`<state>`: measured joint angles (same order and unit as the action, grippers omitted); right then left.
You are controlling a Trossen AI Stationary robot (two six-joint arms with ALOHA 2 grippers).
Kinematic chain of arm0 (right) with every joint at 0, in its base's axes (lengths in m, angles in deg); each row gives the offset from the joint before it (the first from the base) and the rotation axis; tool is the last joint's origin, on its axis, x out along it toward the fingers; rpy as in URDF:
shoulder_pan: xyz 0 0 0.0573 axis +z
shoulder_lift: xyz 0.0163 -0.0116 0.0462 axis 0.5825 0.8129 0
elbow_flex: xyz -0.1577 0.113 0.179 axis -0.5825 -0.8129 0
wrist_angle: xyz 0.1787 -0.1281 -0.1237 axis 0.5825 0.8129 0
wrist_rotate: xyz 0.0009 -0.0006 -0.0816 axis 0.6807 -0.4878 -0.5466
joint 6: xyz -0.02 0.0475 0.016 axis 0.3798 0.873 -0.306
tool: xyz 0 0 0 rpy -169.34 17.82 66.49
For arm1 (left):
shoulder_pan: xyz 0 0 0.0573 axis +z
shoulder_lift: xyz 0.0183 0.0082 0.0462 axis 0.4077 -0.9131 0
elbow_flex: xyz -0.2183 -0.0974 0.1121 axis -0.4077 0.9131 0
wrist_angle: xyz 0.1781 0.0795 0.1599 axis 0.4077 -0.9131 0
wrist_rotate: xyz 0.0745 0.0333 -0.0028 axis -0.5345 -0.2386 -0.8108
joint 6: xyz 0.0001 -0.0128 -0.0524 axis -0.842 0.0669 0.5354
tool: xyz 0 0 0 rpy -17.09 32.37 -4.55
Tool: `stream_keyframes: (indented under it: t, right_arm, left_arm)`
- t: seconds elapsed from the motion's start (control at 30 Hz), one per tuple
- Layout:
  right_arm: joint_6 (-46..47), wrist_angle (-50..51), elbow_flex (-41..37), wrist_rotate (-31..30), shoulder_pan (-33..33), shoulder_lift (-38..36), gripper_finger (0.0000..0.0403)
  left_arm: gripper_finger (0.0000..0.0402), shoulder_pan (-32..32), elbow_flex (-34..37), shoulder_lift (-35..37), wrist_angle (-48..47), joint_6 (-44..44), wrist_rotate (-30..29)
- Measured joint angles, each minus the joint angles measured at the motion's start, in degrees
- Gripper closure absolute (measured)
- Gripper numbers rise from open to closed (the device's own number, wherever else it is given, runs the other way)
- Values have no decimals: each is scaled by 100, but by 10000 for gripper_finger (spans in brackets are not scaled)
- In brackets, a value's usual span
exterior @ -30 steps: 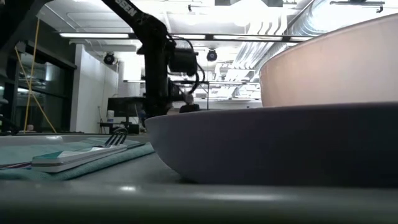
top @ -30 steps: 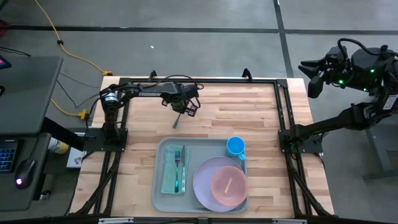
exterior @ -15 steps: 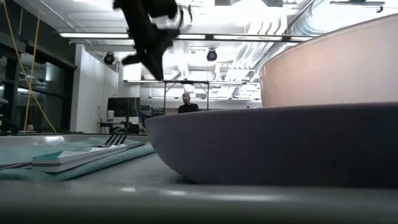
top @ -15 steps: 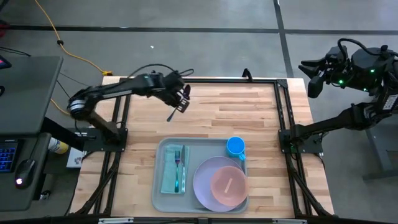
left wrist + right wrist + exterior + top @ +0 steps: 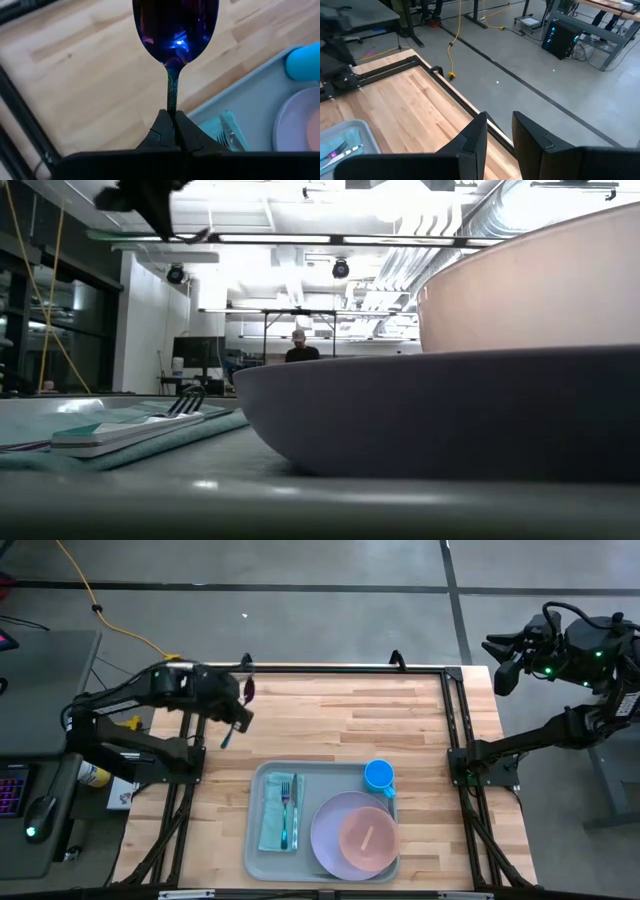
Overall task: Set up tray
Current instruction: Put the violet spoon on the light green table napkin to the left of the violet fork
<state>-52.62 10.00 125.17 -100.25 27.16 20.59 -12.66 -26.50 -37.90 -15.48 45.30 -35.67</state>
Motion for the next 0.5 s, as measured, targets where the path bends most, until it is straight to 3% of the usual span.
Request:
stream_keyframes:
  t: [0.17,0.5]
  right_arm:
    - [-2,0,0,-94,0,0,334]
    - [31,0,0,-52,0,0,334]
  left_arm:
    - [390,-953,0,-12,-355,1139,-282]
    - [390,-3048,7,-823,-1105,4034,-796]
